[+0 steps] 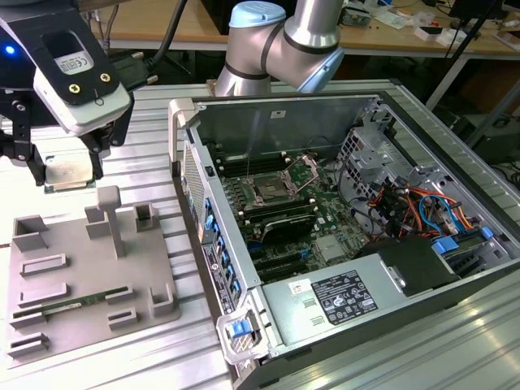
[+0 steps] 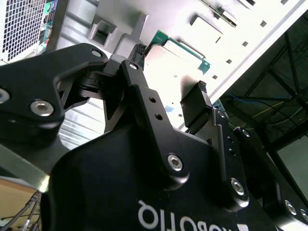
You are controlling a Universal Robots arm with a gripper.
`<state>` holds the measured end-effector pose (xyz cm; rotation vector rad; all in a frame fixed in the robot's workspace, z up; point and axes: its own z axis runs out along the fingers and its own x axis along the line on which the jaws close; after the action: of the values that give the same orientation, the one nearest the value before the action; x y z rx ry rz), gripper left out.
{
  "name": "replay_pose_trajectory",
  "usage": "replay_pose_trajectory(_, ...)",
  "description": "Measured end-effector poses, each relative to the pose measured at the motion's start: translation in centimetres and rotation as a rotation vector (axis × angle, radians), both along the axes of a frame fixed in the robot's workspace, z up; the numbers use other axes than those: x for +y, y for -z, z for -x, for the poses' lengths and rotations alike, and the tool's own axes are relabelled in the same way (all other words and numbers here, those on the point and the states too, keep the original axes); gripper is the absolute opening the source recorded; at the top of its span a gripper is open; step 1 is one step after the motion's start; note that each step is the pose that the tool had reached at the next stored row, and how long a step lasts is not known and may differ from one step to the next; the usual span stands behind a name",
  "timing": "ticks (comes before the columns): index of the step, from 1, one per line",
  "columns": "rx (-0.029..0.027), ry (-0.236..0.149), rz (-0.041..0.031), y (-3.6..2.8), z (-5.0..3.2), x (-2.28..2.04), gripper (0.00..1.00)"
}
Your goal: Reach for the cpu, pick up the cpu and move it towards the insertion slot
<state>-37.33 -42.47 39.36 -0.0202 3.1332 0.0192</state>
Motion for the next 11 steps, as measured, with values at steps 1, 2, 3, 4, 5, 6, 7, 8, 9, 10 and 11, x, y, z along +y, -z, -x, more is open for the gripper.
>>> replay_pose_trajectory(1,0.0000,0.000,0.0000,0.00,-0.06,0.00,0.55)
replay_pose_trajectory(2,0.0000,0.000,0.0000,0.00,-0.13,0.00,0.55)
replay_pose_trajectory(3,0.0000,0.000,0.0000,0.00,-0.20,0.00,0.55)
replay_pose_trajectory(4,0.0000,0.000,0.0001,0.00,-0.26,0.00,0.55)
replay_pose_trajectory(5,0.0000,0.000,0.0000,0.00,-0.32,0.00,0.55)
replay_pose_trajectory(6,0.0000,0.000,0.0000,0.00,-0.39,0.00,0.55)
replay_pose_trajectory(7,0.0000,0.000,0.0000,0.00,-0.45,0.00,0.55)
replay_pose_trajectory(8,0.0000,0.000,0.0001,0.00,-0.51,0.00,0.55)
replay_pose_trajectory(9,0.0000,0.000,0.0001,0.00,-0.58,0.00,0.55)
replay_pose_trajectory(10,0.0000,0.000,0.0000,0.00,-0.65,0.00,0.55)
replay_pose_trajectory(11,0.0000,0.000,0.0000,0.00,-0.71,0.00,0.55)
